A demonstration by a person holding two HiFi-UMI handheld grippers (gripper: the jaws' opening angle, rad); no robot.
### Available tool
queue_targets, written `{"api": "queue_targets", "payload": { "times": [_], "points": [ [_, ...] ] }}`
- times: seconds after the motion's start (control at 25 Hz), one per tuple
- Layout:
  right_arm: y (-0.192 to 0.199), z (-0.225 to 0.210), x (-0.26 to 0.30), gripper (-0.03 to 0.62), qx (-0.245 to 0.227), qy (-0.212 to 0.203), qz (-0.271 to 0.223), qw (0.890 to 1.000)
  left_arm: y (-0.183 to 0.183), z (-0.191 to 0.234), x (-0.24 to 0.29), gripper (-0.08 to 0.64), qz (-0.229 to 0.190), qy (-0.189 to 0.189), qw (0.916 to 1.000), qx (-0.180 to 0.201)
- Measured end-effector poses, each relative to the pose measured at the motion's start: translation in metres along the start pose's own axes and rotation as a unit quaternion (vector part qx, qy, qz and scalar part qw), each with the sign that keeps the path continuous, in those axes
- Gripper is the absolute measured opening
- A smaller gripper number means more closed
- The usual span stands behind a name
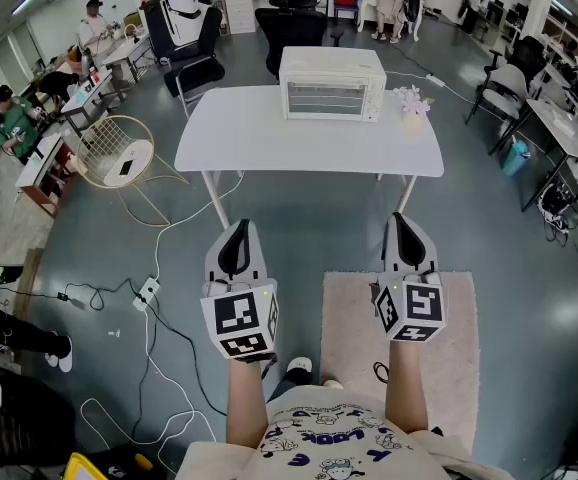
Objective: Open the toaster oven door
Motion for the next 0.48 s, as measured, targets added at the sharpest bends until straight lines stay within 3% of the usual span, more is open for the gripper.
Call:
{"api": "queue_targets", "payload": {
  "times": [0.48],
  "points": [
    [0.006,-0.004,0.011,-0.005,0.002,0.005,0.004,1.0,0.004,-0.001,0.013,0.003,0.002,0.005,1.0,-0.001]
  ]
}}
Point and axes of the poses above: the fingertips, and each gripper's own axes: x forward along the fingers, z to its left, y out of its underside, the point moved 3 cm from there along -x, backward along the fingers, and after that the axes turned 15 degrees about -y, right-handed, at the moved point
